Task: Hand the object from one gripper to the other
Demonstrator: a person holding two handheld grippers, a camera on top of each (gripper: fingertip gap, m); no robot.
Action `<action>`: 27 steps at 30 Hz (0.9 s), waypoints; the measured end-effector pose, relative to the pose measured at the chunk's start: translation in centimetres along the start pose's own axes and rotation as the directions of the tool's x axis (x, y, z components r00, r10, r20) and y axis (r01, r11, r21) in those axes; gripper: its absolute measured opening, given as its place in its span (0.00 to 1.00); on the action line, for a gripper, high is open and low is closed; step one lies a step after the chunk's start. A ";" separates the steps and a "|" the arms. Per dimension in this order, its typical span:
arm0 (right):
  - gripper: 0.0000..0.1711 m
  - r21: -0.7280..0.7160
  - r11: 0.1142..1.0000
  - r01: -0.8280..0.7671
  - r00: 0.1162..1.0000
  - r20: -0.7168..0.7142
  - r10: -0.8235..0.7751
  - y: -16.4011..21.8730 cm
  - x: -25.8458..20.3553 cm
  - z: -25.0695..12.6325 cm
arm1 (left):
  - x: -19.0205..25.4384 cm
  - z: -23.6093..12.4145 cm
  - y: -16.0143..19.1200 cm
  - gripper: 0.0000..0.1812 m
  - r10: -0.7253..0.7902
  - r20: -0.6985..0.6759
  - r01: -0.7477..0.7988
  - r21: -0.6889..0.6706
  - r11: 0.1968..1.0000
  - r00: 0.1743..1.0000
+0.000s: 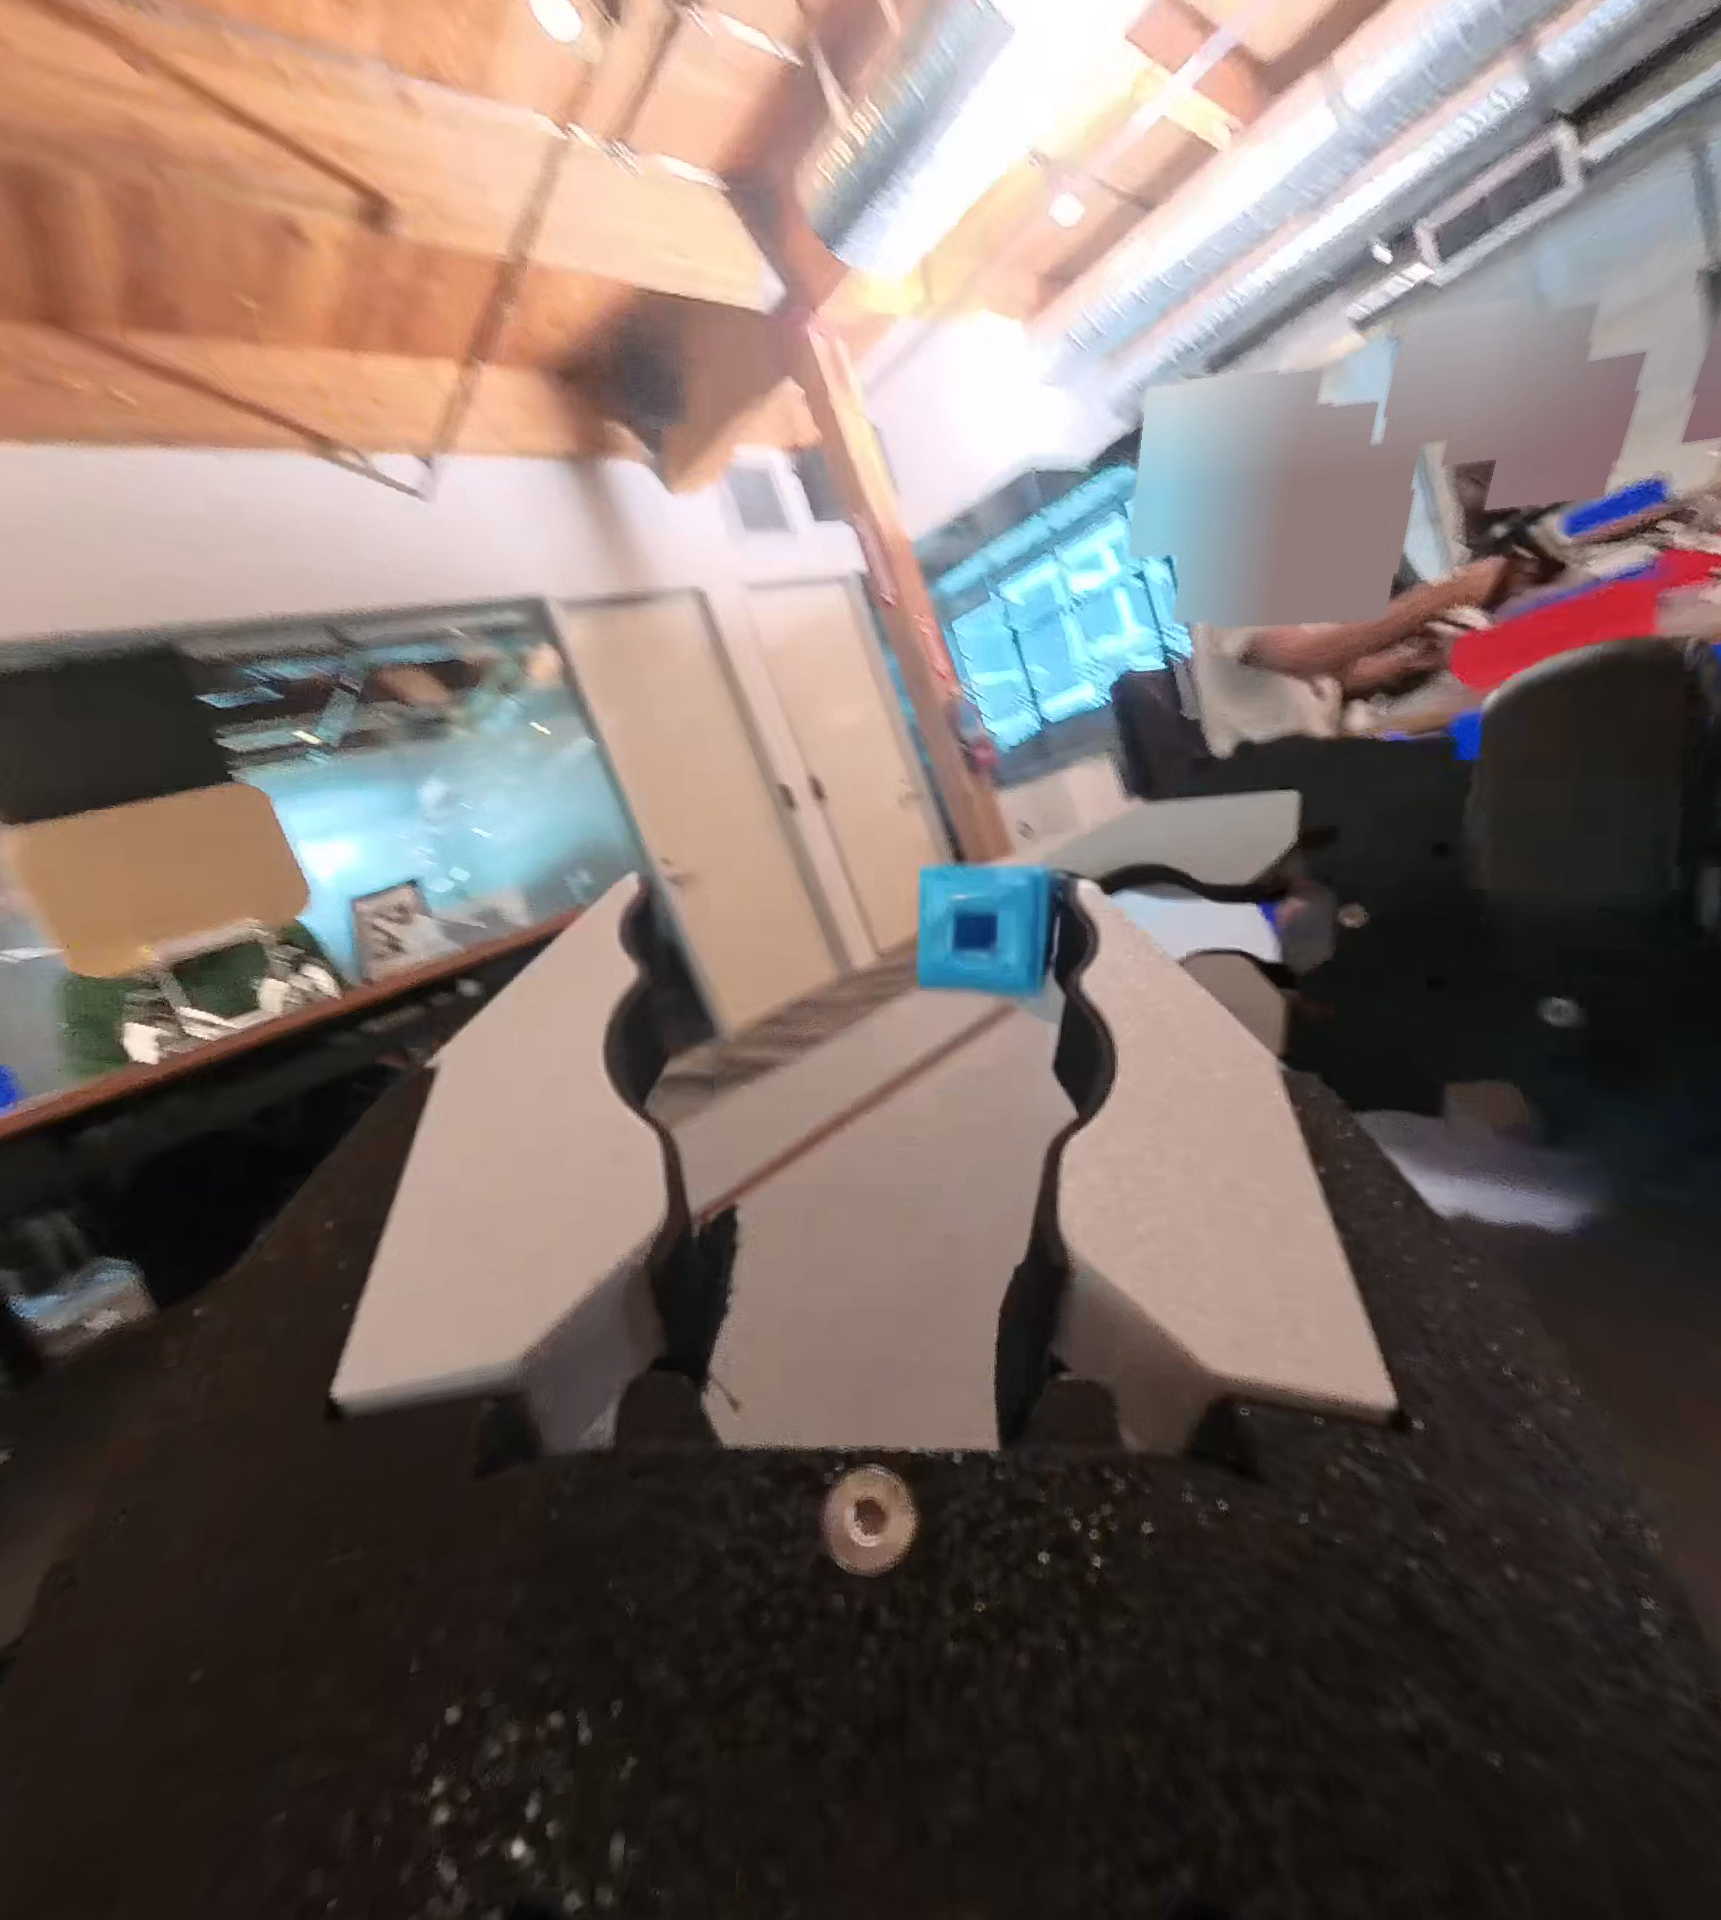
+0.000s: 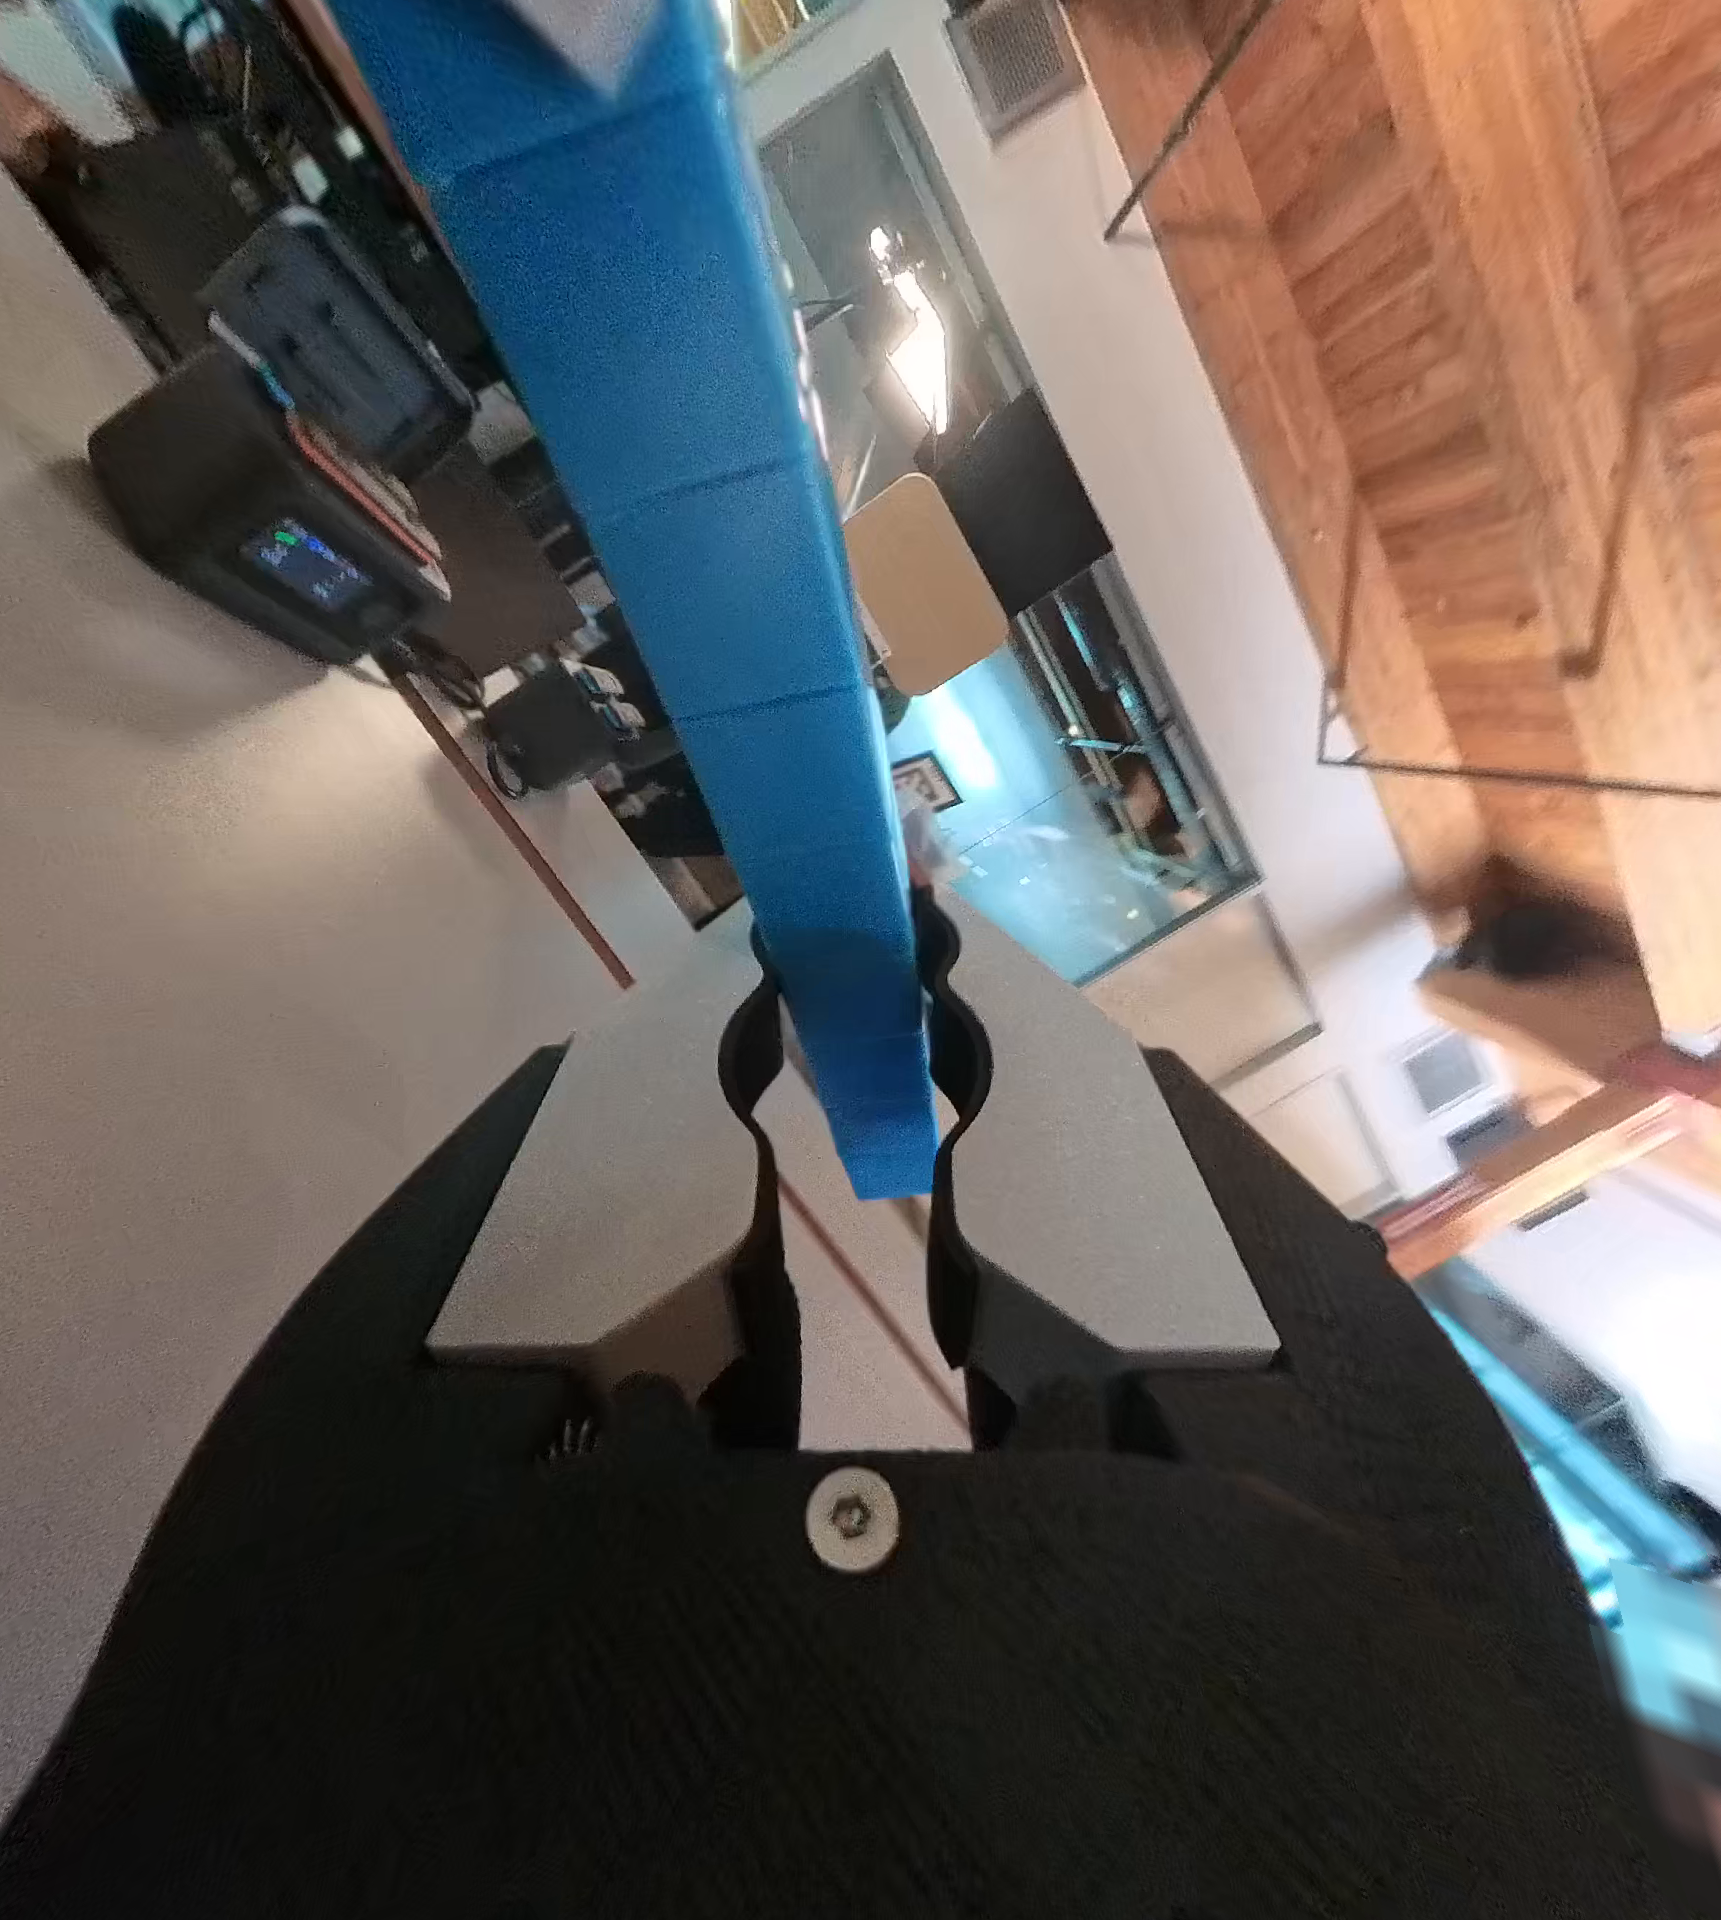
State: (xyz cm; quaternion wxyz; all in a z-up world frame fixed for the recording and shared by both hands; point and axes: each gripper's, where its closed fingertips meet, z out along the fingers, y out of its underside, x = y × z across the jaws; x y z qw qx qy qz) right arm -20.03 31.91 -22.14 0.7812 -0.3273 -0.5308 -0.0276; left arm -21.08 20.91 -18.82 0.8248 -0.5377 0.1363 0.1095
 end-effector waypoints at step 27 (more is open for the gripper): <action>0.12 -0.505 -0.230 -0.832 -0.545 0.663 0.513 -8.0 -0.3 -3.3 | 3.8 1.7 5.1 0.21 0.392 -0.125 -0.411 -0.270 0.871 0.912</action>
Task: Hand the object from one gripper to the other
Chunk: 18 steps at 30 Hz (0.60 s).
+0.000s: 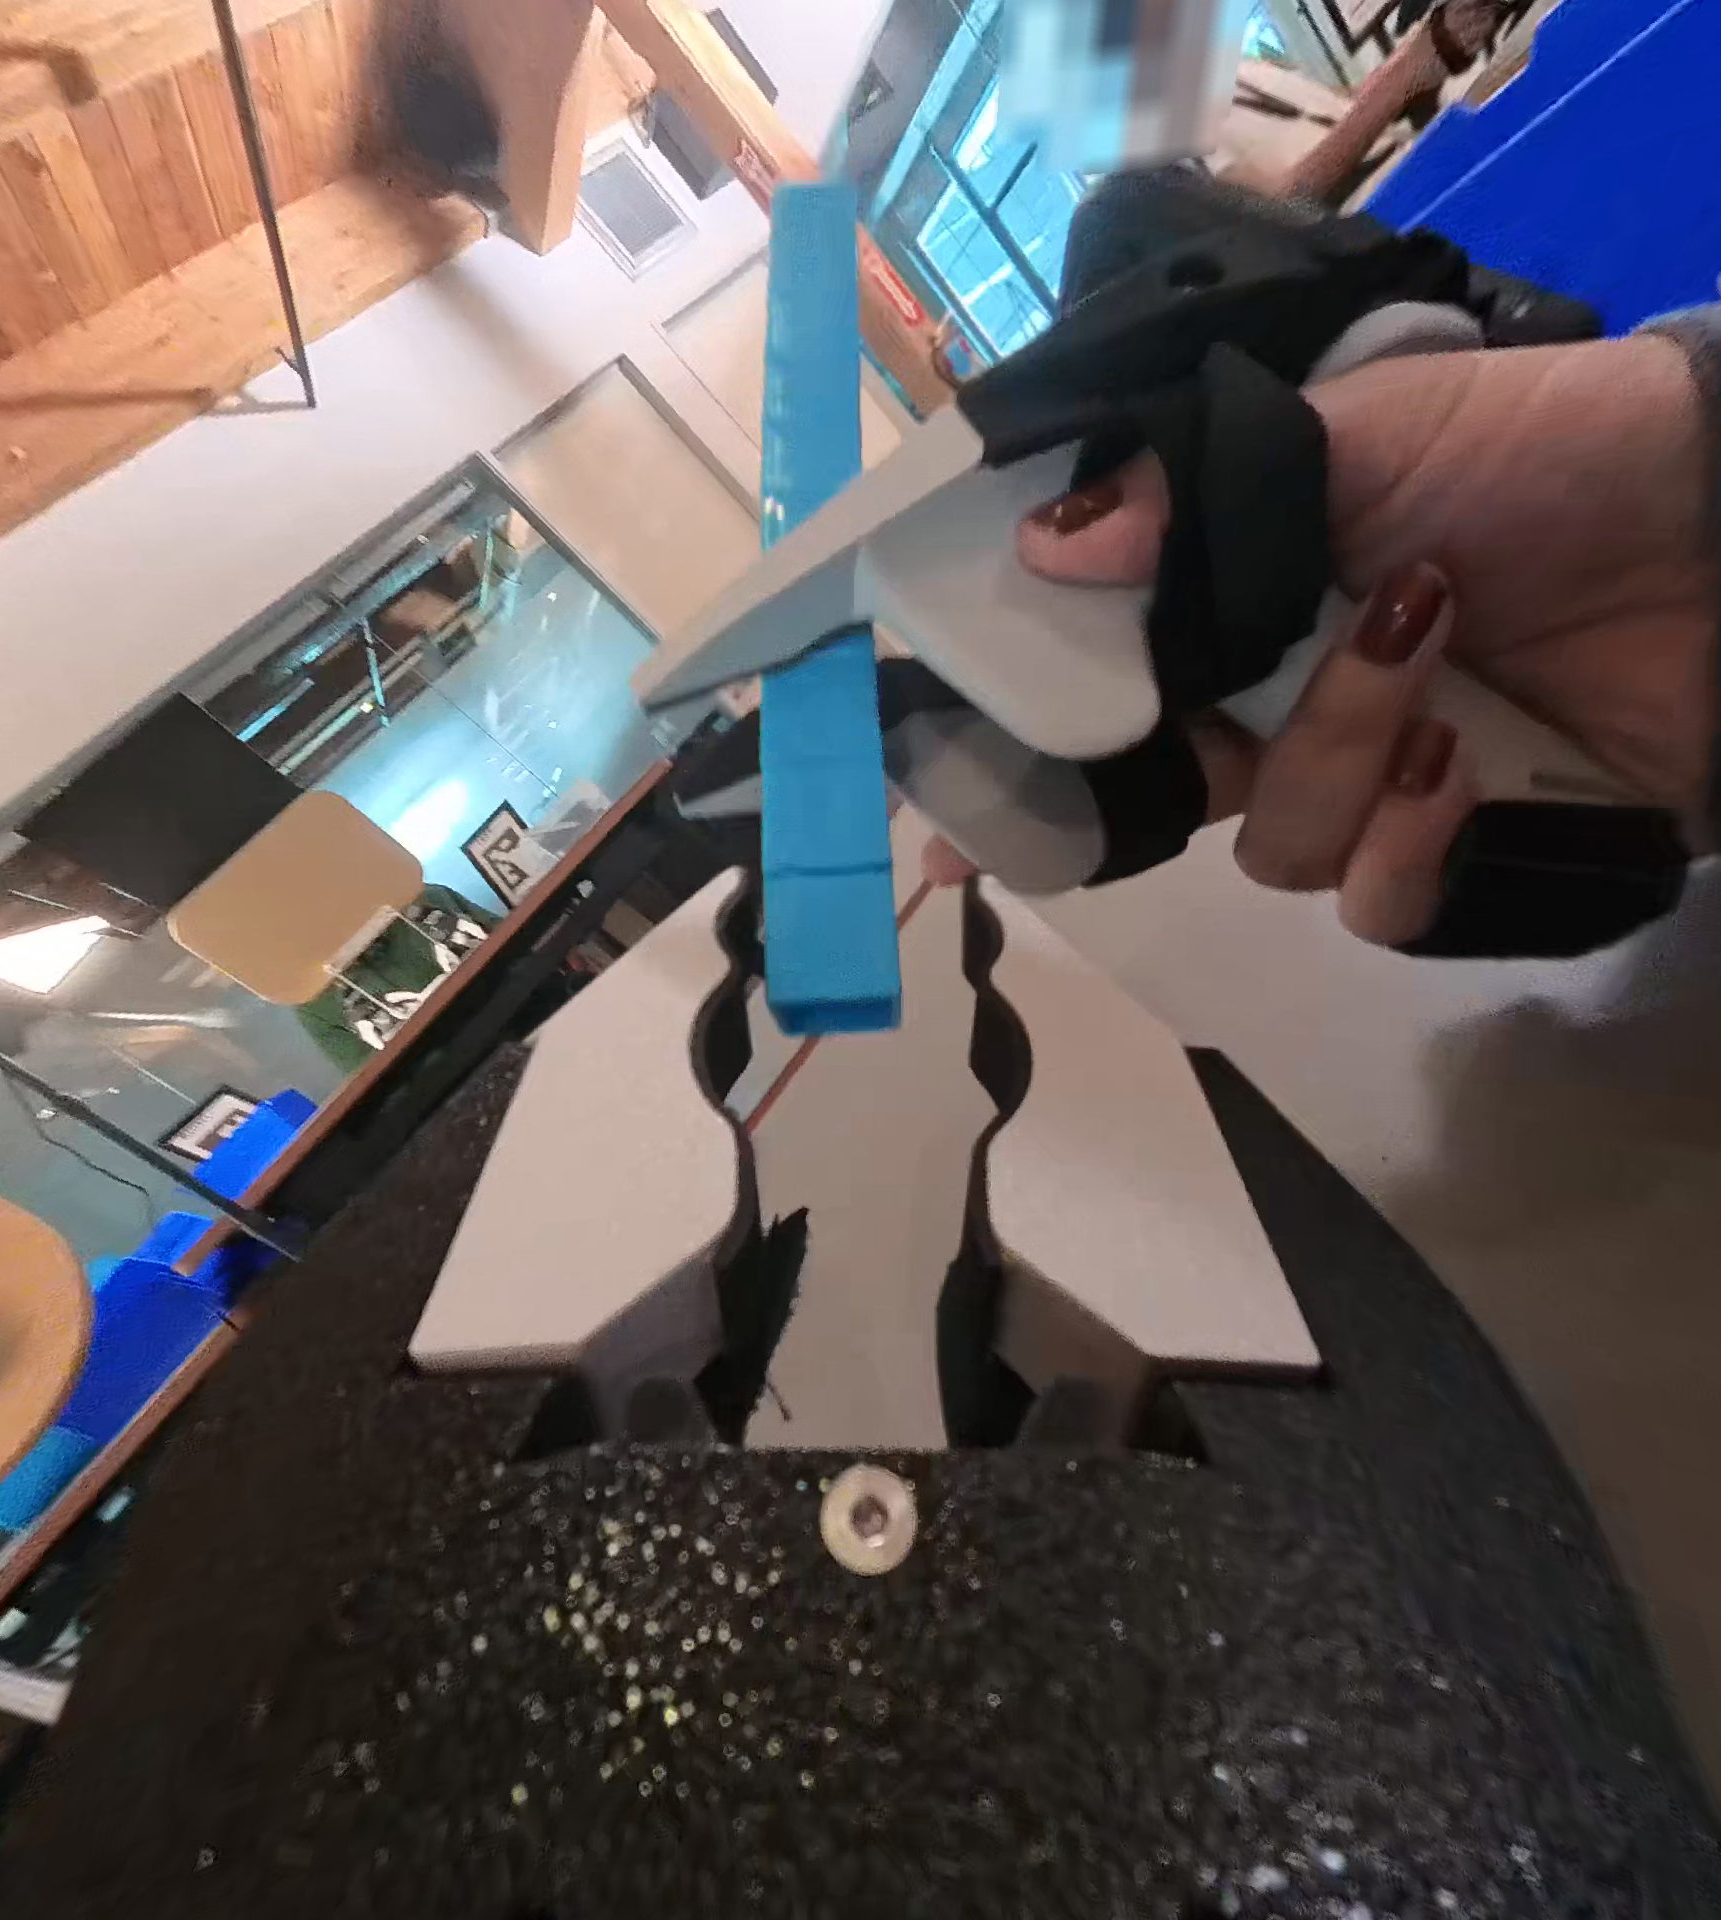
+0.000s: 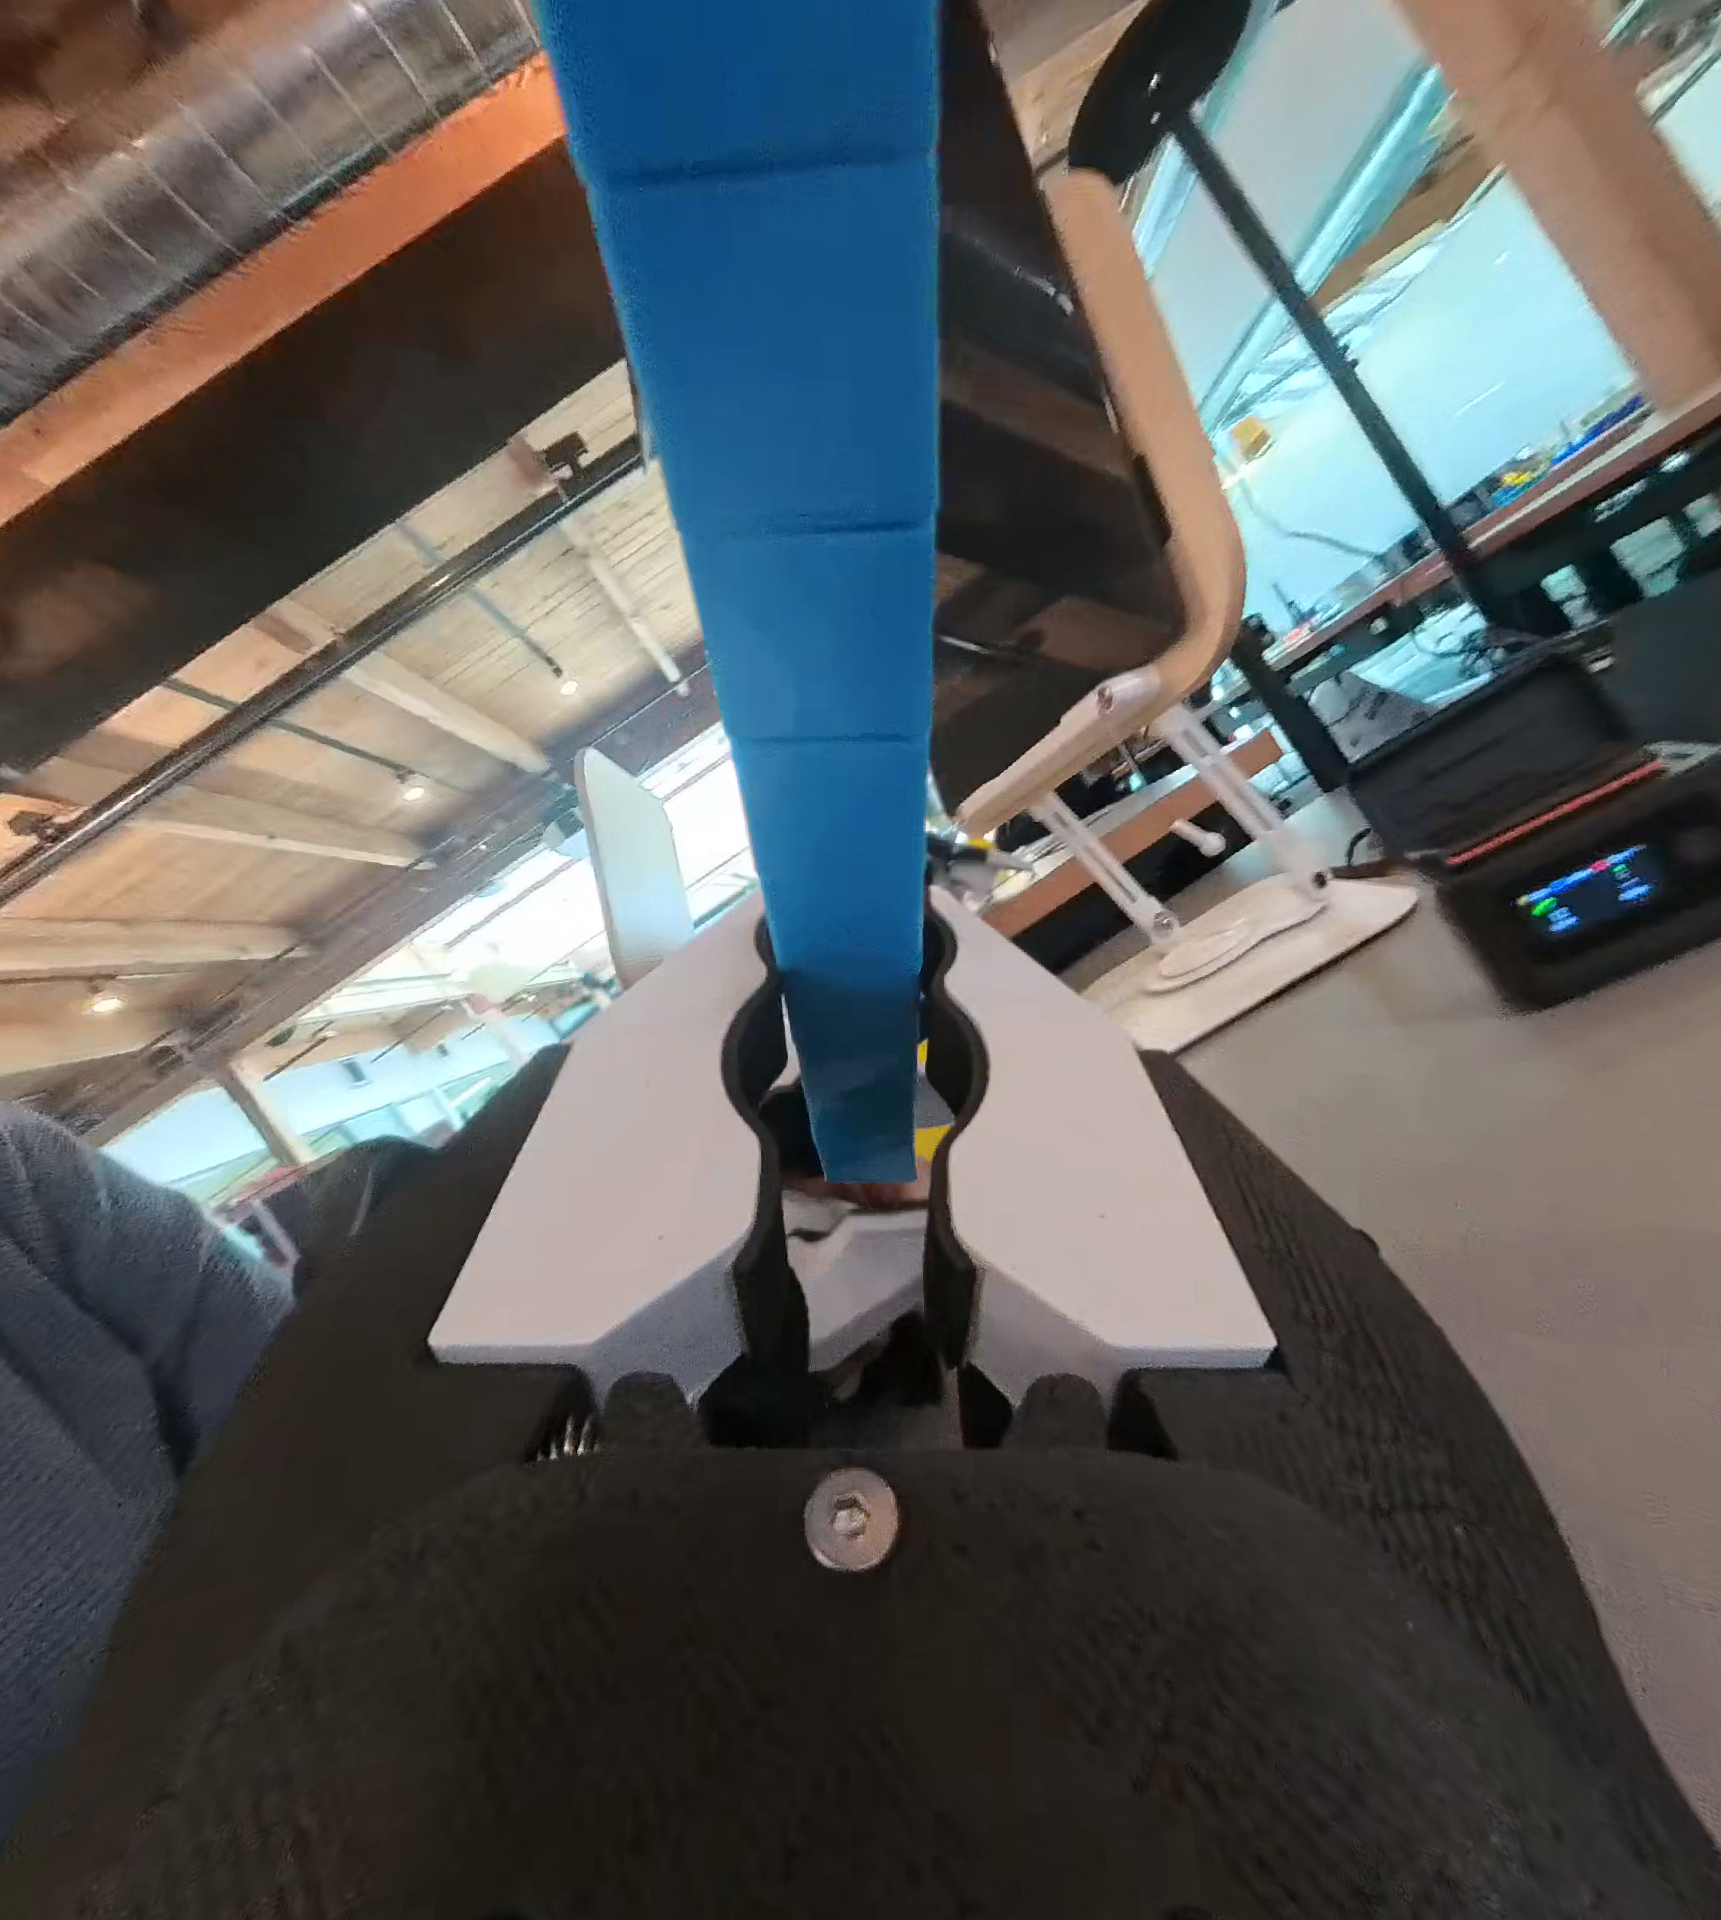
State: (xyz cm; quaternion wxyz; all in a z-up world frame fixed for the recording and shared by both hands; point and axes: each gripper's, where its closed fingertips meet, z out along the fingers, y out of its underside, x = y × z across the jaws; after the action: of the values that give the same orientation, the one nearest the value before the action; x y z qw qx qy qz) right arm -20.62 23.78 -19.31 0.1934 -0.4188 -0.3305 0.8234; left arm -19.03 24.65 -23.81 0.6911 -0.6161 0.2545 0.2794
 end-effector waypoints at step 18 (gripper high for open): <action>0.50 0.004 0.956 0.293 0.912 -0.301 -0.278 -3.3 3.4 -3.8 | -3.1 -1.2 0.4 0.11 -0.581 -0.202 0.602 0.058 0.796 0.788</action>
State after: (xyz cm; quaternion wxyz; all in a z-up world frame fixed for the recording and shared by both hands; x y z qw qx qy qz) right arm -19.35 29.59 -20.57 0.3693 -0.4799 -0.3350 0.7219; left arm -21.50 23.28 -22.04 0.7544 -0.6442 0.1240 -0.0221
